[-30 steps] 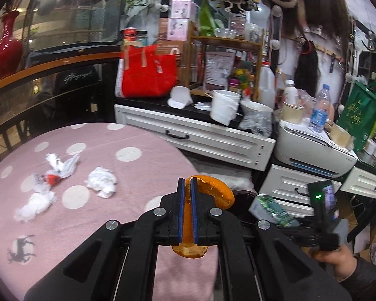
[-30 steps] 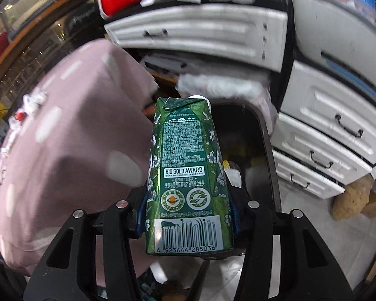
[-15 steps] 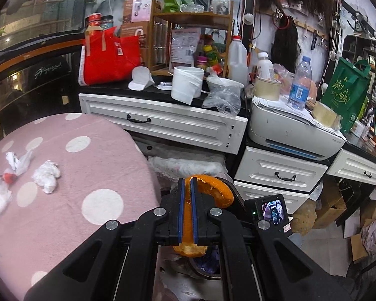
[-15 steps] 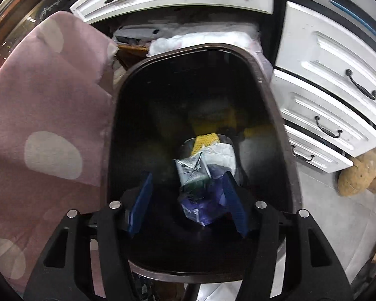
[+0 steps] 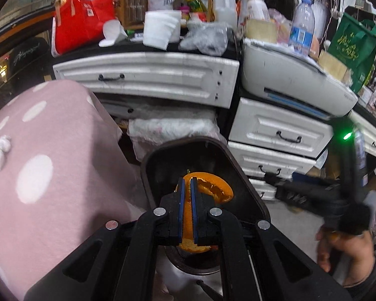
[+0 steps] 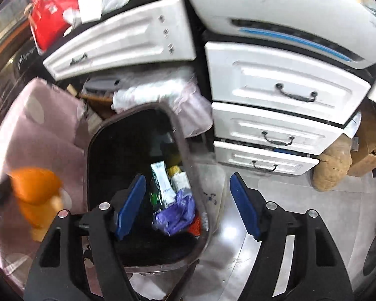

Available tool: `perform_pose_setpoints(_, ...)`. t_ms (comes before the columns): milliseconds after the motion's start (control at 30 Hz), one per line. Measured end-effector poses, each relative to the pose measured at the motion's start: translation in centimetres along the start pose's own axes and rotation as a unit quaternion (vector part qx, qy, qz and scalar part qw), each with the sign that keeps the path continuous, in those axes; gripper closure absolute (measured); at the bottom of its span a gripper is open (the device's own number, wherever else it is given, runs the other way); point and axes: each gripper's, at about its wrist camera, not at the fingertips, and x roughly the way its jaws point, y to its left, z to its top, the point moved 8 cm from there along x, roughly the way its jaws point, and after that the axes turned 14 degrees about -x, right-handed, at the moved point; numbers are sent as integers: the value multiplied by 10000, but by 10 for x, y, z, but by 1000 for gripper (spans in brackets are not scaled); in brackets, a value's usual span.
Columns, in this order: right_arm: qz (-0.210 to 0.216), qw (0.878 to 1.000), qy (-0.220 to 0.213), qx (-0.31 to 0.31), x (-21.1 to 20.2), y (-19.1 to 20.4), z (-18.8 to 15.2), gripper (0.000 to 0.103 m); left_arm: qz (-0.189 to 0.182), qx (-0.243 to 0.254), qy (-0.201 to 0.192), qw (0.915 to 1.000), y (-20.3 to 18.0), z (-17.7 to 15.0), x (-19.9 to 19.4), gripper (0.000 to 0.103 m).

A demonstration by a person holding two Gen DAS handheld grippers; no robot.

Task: Collect trash
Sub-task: 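Move the left tool over the bin and release the orange peel, then swing both tools back toward the table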

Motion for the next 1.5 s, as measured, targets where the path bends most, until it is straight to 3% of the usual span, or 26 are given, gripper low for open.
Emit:
perform_pose_setpoints(400,6,9988,-455,158,-45,-8,10,29,195,430,702,9964,-12,-46,63,98)
perform_pose_setpoints(767,3,9983,-582,16,-55,2,17,28,310,590,1330,9889,-11,-71,95,97)
perform_pose_setpoints(833,9,9984,-574,6,-54,2,17,28,298,652,1409,9874,-13,-74,98,87)
perform_pose_setpoints(867,9,9984,-574,7,-55,2,17,28,308,702,1448,9865,-15,-75,99,60)
perform_pose_setpoints(900,5,9983,-581,5,-55,2,17,28,345,745,1456,9859,-15,-76,99,27)
perform_pose_setpoints(967,-76,9980,-628,-27,-57,1,18,28,390,816,1302,9873,-17,-76,93,10)
perform_pose_setpoints(1067,-259,9970,-723,-71,-60,-3,21,15,369,976,1310,9859,-22,-80,86,8)
perform_pose_setpoints(1500,-222,9959,-851,-201,-72,0,25,9,218,1149,741,9904,-29,-78,16,6)
